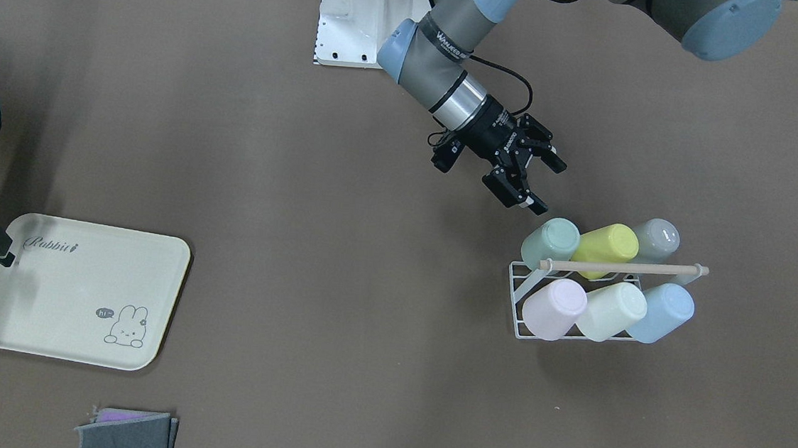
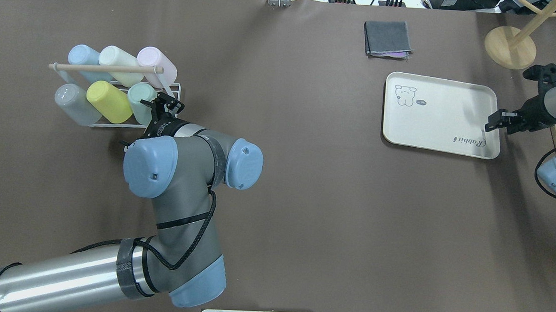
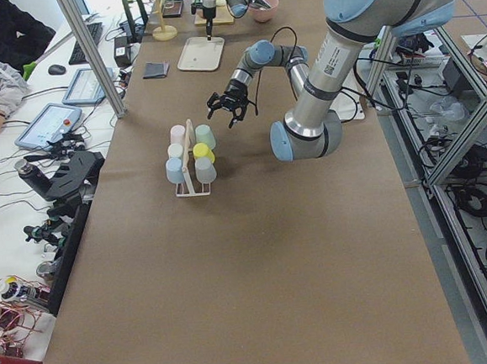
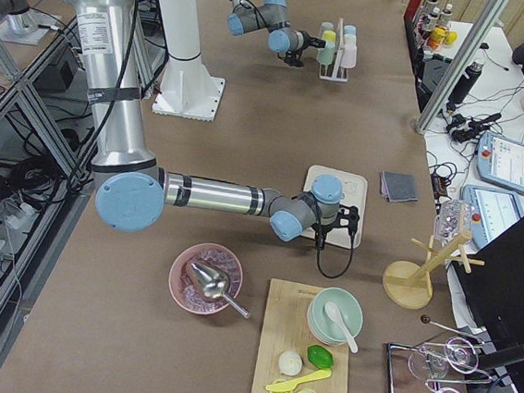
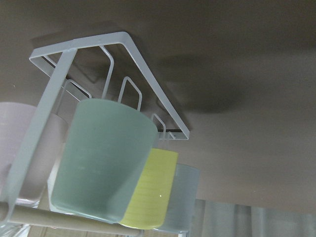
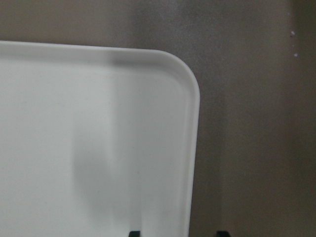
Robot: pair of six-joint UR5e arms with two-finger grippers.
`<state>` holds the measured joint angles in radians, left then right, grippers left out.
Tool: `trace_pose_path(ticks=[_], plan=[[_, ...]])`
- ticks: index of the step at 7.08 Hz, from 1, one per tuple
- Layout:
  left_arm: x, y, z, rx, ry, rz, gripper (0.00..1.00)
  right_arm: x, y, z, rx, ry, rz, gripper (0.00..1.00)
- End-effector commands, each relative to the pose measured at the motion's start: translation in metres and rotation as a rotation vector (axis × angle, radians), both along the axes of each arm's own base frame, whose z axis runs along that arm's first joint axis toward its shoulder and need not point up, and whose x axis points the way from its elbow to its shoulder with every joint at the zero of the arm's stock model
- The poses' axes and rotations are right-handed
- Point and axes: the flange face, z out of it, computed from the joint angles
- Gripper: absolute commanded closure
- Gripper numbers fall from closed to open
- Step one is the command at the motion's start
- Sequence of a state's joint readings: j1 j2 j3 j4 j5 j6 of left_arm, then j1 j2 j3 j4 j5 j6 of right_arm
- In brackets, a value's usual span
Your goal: Pick up and place green cup on tray
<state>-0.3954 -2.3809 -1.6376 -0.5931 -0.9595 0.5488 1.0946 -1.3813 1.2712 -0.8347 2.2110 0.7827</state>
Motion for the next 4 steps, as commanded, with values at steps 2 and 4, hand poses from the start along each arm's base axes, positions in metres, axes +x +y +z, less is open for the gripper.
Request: trace_pose_path(ticks=[2, 4], plan=[[0.041, 0.011, 0.020, 0.040, -0.103, 0.079, 0.02, 0.000, 0.000, 0.000, -0.002, 0.001, 0.002, 0.51], [0.051, 0.008, 0.028, 0.088, -0.170, 0.100, 0.02, 0.000, 0.000, 0.000, -0.002, 0.001, 0.002, 0.51]])
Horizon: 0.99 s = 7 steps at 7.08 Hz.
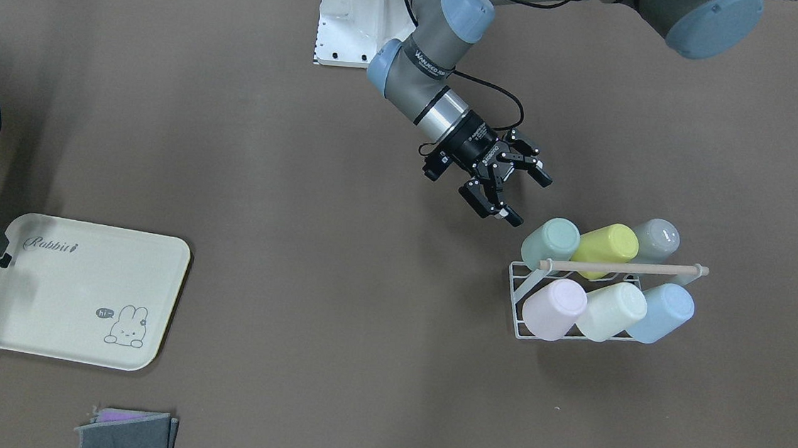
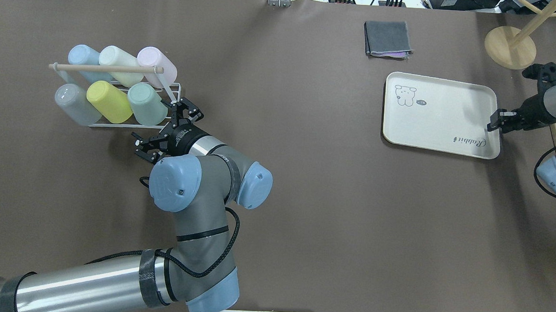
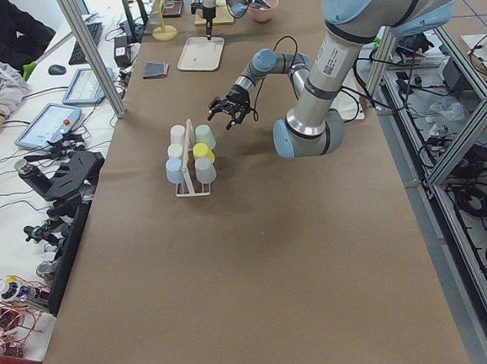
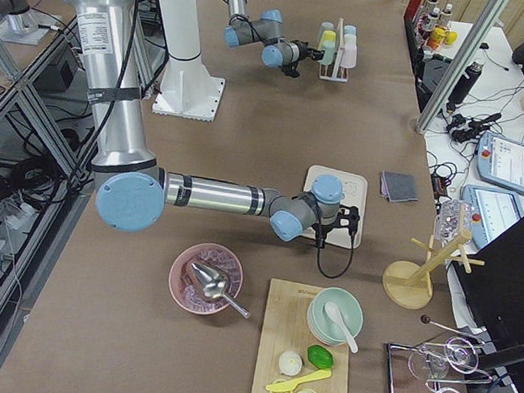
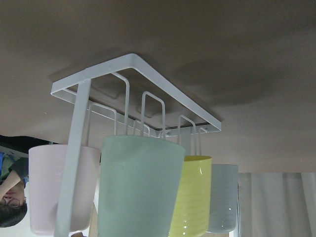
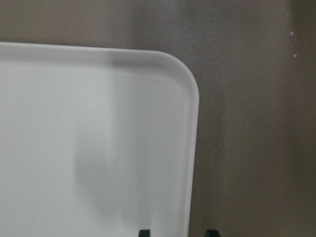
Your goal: Pick up and place green cup on tray
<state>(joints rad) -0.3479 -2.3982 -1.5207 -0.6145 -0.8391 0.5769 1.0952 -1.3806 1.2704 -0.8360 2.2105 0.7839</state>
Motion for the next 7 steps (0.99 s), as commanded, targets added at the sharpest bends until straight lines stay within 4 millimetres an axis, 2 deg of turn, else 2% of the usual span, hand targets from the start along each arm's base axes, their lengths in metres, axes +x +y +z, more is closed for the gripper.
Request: trace_pose_path(ticks=[1, 2, 4, 7], plan=[[0.012, -0.001, 0.023, 0.017, -0.072, 0.016, 0.02, 0.000, -0.001, -0.001, 0.001, 0.000, 0.002, 0.52], [0.025, -0.001, 0.038, 0.044, -0.127, 0.034, 0.02, 0.000, -0.001, 0.001, 0.000, 0.003, 0.002, 0.52], [0.033, -0.006, 0.058, 0.045, -0.165, 0.034, 0.03, 0.000, -0.001, 0.004, -0.002, 0.013, 0.008, 0.53], [0.036, -0.010, 0.070, 0.088, -0.165, -0.004, 0.03, -0.001, -0.002, 0.003, 0.001, 0.014, 0.009, 0.84]])
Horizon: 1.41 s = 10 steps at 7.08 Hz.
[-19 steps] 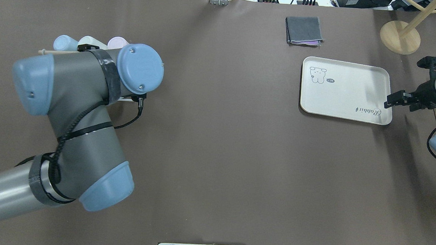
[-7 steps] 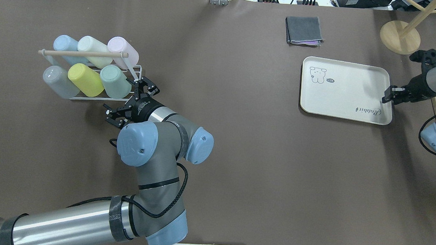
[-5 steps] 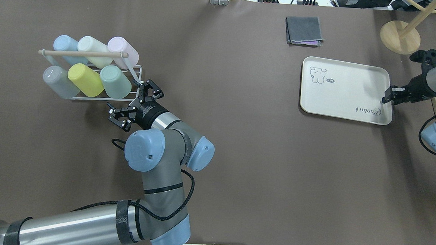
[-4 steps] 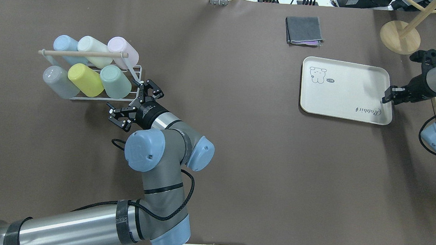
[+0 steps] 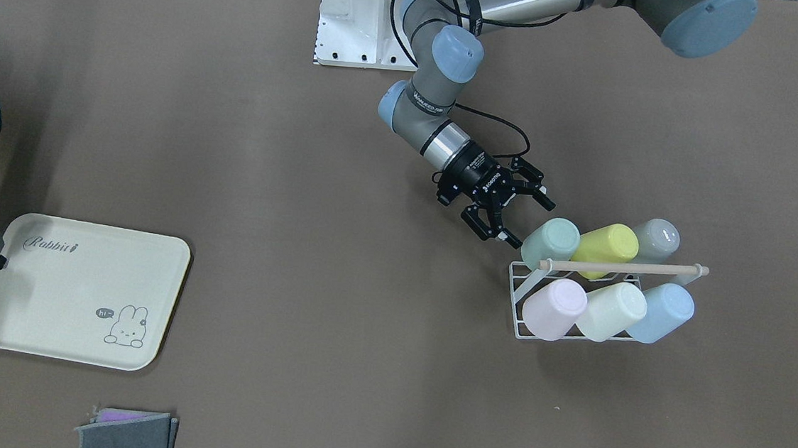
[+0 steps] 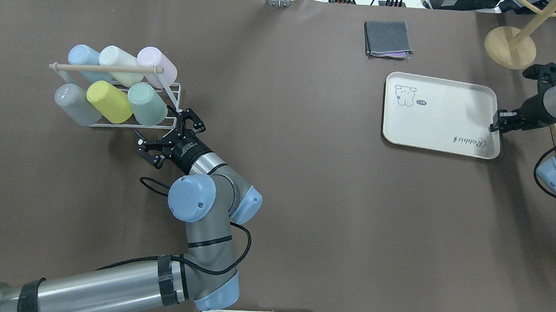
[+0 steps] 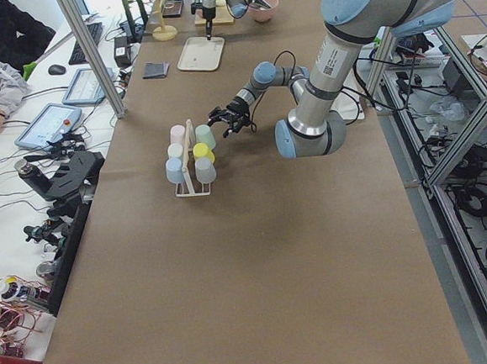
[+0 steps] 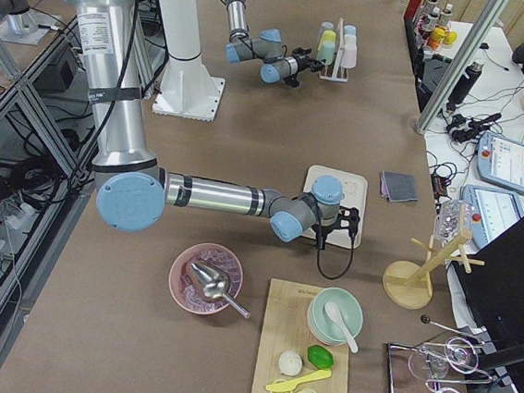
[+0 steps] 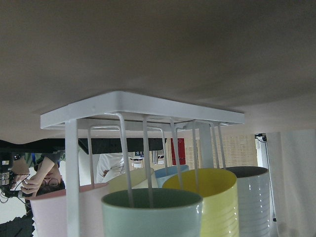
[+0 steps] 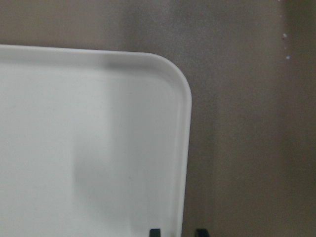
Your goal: Pick up and place green cup on tray
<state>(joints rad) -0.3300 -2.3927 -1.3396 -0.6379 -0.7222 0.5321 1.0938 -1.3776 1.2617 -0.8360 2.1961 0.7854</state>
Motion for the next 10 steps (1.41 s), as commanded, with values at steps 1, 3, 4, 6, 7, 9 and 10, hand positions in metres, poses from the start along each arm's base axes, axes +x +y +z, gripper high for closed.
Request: trace_pose_path(ticks=[1, 3, 4, 6, 7, 9, 10], plan=[[0.000, -0.003, 0.008, 0.018, -0.003, -0.023, 0.03, -0.001, -0.001, -0.001, 0.003, 0.001, 0.001, 0.93], [-0.004, -0.003, 0.012, 0.023, -0.017, -0.045, 0.10, -0.002, -0.006, -0.014, 0.019, -0.016, -0.001, 1.00], [-0.009, -0.001, 0.018, 0.035, -0.029, -0.078, 0.10, -0.004, -0.008, -0.027, 0.042, -0.031, -0.003, 1.00], [-0.016, -0.010, 0.018, 0.045, -0.029, -0.097, 0.08, -0.006, -0.013, -0.066, 0.088, -0.071, 0.013, 1.00], [-0.016, -0.011, 0.018, 0.046, -0.025, -0.098, 0.06, -0.005, -0.012, -0.086, 0.069, -0.102, 0.055, 1.00], [-0.016, -0.014, 0.017, 0.064, -0.027, -0.090, 0.04, -0.003, -0.010, -0.121, 0.124, -0.135, 0.060, 1.00], [-0.014, -0.015, 0.016, 0.077, -0.008, -0.088, 0.03, -0.003, -0.007, -0.138, 0.129, -0.163, 0.062, 1.00]])
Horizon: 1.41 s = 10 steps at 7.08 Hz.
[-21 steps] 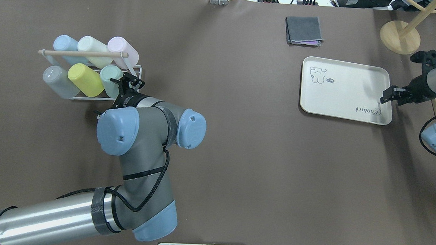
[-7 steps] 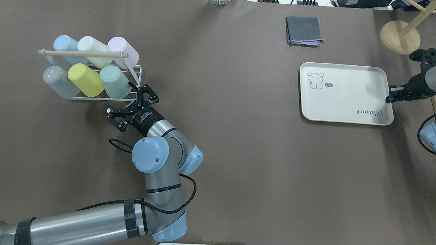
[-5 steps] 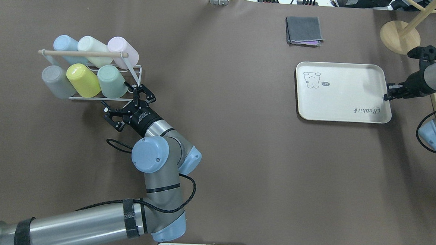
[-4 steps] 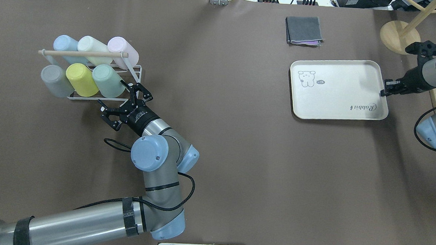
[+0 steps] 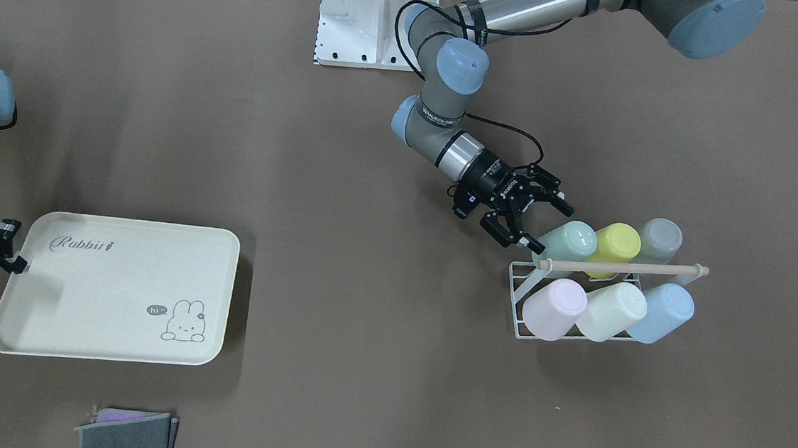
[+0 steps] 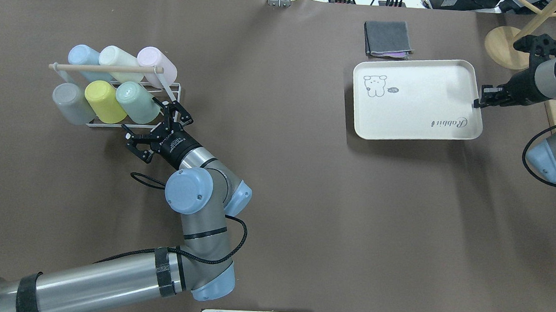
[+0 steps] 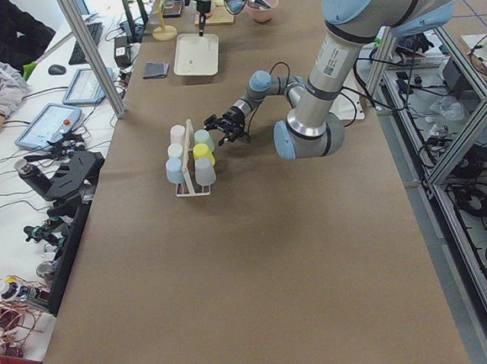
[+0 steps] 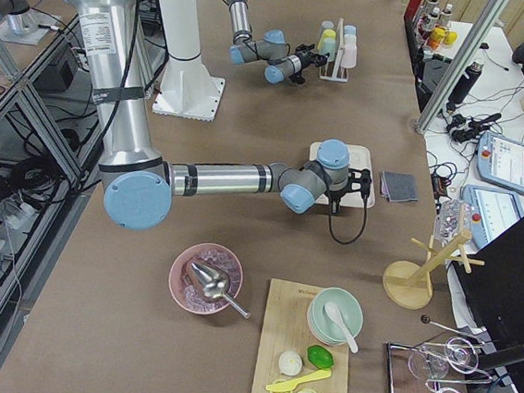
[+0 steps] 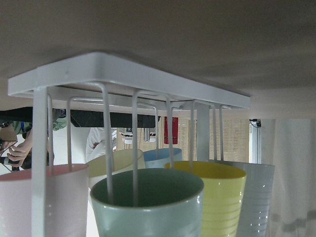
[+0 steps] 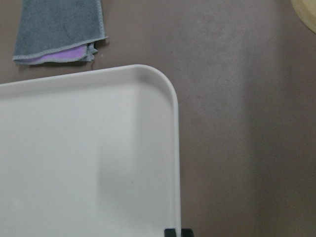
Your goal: Pick up and place green cup on tray
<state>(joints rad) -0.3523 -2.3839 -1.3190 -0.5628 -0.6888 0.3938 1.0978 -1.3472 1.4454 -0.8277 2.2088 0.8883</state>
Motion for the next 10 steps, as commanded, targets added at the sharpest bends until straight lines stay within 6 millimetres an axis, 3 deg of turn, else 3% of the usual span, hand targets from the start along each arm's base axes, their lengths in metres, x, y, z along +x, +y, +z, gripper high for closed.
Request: trace_pose_path(ticks=[1, 2, 3, 5, 7, 10], plan=[[0.000, -0.004, 0.002, 0.016, 0.012, 0.001, 0.03, -0.007, 0.004, -0.035, 0.010, -0.064, -0.029, 1.00], [-0.003, -0.007, 0.002, 0.018, 0.016, -0.005, 0.03, -0.034, 0.006, -0.056, -0.030, -0.114, -0.071, 1.00], [0.003, -0.008, -0.009, 0.030, 0.073, 0.001, 0.03, -0.074, 0.009, -0.078, -0.082, -0.145, -0.087, 1.00], [0.004, -0.008, -0.015, 0.036, 0.089, 0.006, 0.03, -0.132, 0.022, -0.094, -0.048, -0.123, -0.121, 1.00], [0.001, -0.010, -0.006, 0.035, 0.075, 0.000, 0.03, -0.159, 0.030, -0.090, -0.046, -0.085, -0.135, 1.00], [-0.012, -0.019, 0.015, 0.023, 0.050, -0.024, 0.03, -0.202, 0.024, -0.112, -0.046, -0.062, -0.142, 1.00]])
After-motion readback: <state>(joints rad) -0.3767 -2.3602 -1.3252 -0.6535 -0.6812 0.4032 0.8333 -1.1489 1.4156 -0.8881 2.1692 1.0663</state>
